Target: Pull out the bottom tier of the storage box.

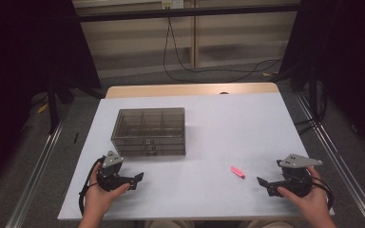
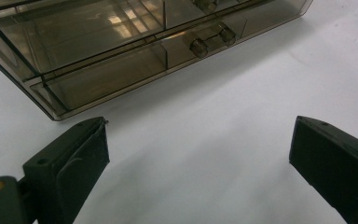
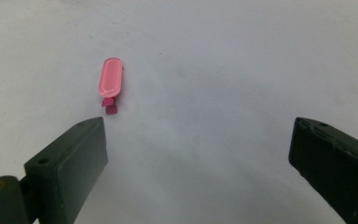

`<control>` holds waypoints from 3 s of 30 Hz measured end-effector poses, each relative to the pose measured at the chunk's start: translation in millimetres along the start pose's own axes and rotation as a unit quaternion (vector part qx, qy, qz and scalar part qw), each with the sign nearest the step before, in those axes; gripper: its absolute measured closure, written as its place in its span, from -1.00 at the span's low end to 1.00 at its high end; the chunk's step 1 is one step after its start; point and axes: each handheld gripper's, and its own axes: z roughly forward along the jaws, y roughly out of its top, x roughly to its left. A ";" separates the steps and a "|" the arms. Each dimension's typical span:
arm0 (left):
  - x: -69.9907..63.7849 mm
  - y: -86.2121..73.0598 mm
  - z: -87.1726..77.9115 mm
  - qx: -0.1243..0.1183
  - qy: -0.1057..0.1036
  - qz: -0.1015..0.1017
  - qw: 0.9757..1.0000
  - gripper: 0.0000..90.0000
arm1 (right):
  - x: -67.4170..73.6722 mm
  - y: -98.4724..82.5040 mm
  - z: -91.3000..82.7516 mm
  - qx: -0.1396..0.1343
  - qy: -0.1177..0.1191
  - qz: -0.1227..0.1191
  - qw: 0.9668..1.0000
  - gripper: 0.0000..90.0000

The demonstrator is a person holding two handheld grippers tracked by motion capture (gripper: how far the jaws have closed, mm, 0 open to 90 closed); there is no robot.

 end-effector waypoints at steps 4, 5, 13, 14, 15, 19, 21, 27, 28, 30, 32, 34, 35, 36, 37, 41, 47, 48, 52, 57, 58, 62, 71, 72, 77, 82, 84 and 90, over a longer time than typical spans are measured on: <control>-1.2 0.1 -1.8 -0.002 0.000 0.001 1.000 -0.89 | 0.9 2.1 1.2 -0.002 0.003 -0.003 1.000 -0.91; -1.8 0.4 -2.6 0.001 0.002 0.003 1.000 -0.89 | 1.3 2.7 1.4 -0.002 0.003 -0.003 1.000 -0.91; -10.4 4.4 -0.1 0.000 0.004 -0.007 1.000 -0.88 | 2.0 6.1 2.2 -0.007 0.004 0.000 1.000 -0.91; -11.5 4.9 0.4 -0.001 0.006 -0.009 1.000 -0.89 | 2.0 6.3 2.4 -0.007 0.005 -0.002 1.000 -0.91; -11.5 4.9 0.4 -0.001 0.006 -0.009 1.000 -0.88 | 2.0 6.3 2.4 -0.007 0.005 -0.002 1.000 -0.91; -12.1 5.3 0.0 0.013 0.014 -0.001 1.000 -0.88 | 2.6 8.0 2.7 -0.010 0.007 0.000 1.000 -0.91; -12.7 5.7 -0.2 0.014 0.016 -0.001 1.000 -0.88 | 3.0 8.7 3.4 -0.010 0.008 0.000 1.000 -0.91; -18.4 8.2 0.6 0.009 0.031 -0.010 0.999 -0.88 | 2.6 10.3 4.2 -0.013 0.011 0.003 1.000 -0.91; -18.4 8.2 0.6 0.009 0.031 -0.010 0.999 -0.88 | 2.6 10.3 4.2 -0.013 0.011 0.003 1.000 -0.91; -18.7 10.6 0.8 0.014 0.039 -0.009 0.999 -0.88 | 2.6 10.6 4.4 -0.014 0.011 0.000 1.000 -0.91; -20.5 11.6 1.5 0.007 0.052 -0.020 0.998 -0.88 | 3.1 10.6 4.5 -0.013 0.011 0.002 1.000 -0.91; -20.7 11.9 1.5 0.007 0.053 -0.019 0.998 -0.87 | 3.2 10.5 4.8 -0.013 0.011 0.000 1.000 -0.91; -22.8 13.2 3.0 0.005 0.062 -0.021 0.998 -0.88 | 3.6 10.6 5.0 -0.014 0.010 -0.001 1.000 -0.91; -22.8 13.2 3.0 0.005 0.062 -0.021 0.998 -0.88 | 3.6 10.6 5.0 -0.014 0.010 -0.001 1.000 -0.91; -25.0 15.3 4.6 0.002 0.070 -0.022 0.997 -0.87 | 3.8 10.6 4.9 -0.012 0.010 0.000 1.000 -0.91; -27.8 18.4 7.4 -0.001 0.077 -0.026 0.997 -0.86 | 3.7 10.5 5.0 -0.013 0.010 -0.001 1.000 -0.91; -33.0 22.8 13.5 -0.002 0.082 -0.033 0.996 -0.85 | 4.1 10.4 4.8 -0.012 0.012 0.000 1.000 -0.91; -33.9 23.2 14.7 -0.004 0.083 -0.035 0.996 -0.85 | 4.0 10.5 4.6 -0.013 0.011 0.000 1.000 -0.91; -37.2 24.6 18.5 -0.005 0.086 -0.043 0.995 -0.82 | 3.7 10.5 4.2 -0.015 0.009 0.001 1.000 -0.91; -40.6 25.5 24.4 -0.005 0.091 -0.049 0.995 -0.78 | 4.7 10.9 4.6 -0.015 0.013 -0.002 1.000 -0.91; -41.3 25.7 25.5 -0.005 0.091 -0.051 0.995 -0.78 | 4.7 10.9 4.6 -0.015 0.013 -0.002 1.000 -0.91; -42.8 27.2 29.3 -0.007 0.095 -0.055 0.994 -0.73 | 4.8 11.0 4.2 -0.015 0.013 0.000 1.000 -0.91; -44.1 29.1 35.7 -0.009 0.099 -0.068 0.993 -0.71 | 5.3 11.3 4.3 -0.016 0.011 -0.007 1.000 -0.91; -44.1 29.1 35.7 -0.009 0.099 -0.068 0.993 -0.71 | 5.3 11.3 4.3 -0.016 0.011 -0.007 1.000 -0.91; -44.6 29.9 38.2 -0.009 0.100 -0.067 0.993 -0.67 | 6.0 10.7 5.7 -0.011 0.013 -0.011 1.000 -0.91; -45.9 30.3 39.5 -0.008 0.102 -0.066 0.993 -0.66 | 6.2 11.1 5.1 -0.012 0.014 -0.009 1.000 -0.91; -46.1 30.5 40.2 -0.010 0.104 -0.069 0.992 -0.64 | 6.3 11.0 5.0 -0.011 0.013 -0.008 1.000 -0.91; -46.9 31.3 42.1 -0.014 0.109 -0.071 0.991 -0.59 | 6.7 11.2 5.7 -0.012 0.014 -0.015 1.000 -0.91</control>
